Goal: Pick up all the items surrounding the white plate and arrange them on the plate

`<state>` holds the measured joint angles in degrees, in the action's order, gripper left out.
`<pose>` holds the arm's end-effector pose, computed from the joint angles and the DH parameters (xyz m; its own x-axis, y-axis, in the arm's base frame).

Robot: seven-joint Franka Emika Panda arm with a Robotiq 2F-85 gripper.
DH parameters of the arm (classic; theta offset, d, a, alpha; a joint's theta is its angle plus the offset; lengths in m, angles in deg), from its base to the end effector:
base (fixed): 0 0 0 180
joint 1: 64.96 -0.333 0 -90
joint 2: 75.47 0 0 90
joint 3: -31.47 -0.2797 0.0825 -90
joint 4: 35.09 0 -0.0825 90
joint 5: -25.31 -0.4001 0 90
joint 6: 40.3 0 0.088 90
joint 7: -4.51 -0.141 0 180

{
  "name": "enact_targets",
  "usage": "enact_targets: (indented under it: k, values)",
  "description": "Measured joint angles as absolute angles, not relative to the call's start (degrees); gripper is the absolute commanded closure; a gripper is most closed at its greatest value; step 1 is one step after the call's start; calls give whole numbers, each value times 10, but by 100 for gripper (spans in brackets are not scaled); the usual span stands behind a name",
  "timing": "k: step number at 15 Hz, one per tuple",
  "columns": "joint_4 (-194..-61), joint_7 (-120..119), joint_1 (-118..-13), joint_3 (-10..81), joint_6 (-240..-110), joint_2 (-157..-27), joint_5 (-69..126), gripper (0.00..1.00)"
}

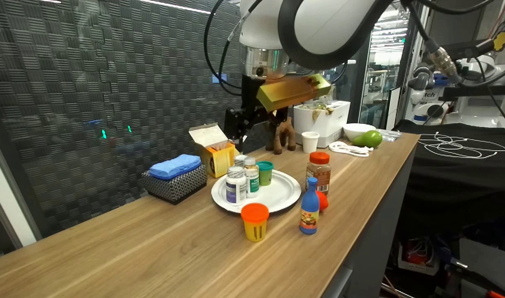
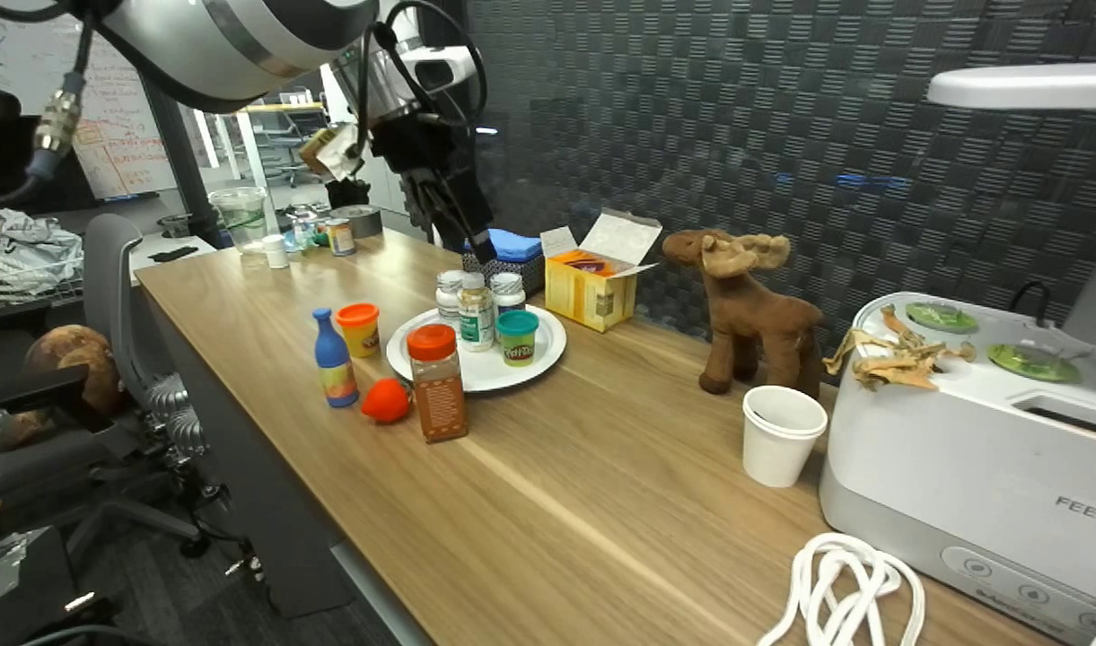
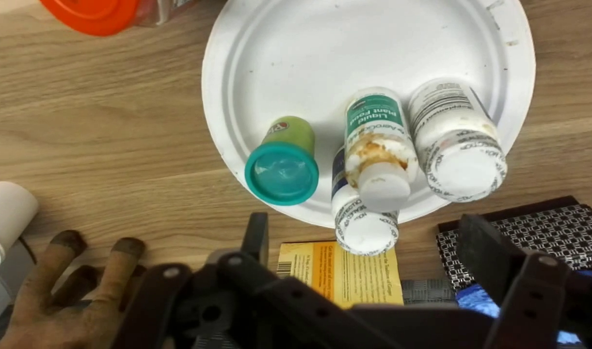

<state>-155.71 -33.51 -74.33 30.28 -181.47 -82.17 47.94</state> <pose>0.5941 0.1029 0.3096 0.9261 -0.1664 0.3387 -0.2182 -0.9684 0.1208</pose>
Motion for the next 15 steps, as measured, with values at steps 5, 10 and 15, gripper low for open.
enact_targets:
  k: [5, 10, 15]
  values:
    - [-1595, -340, -740, 299, -1774, -759, 460, 0]
    - [-1671, -377, -723, 289, -1700, -656, 438, 0]
    - [-1747, -415, -693, 276, -1698, -585, 418, 0]
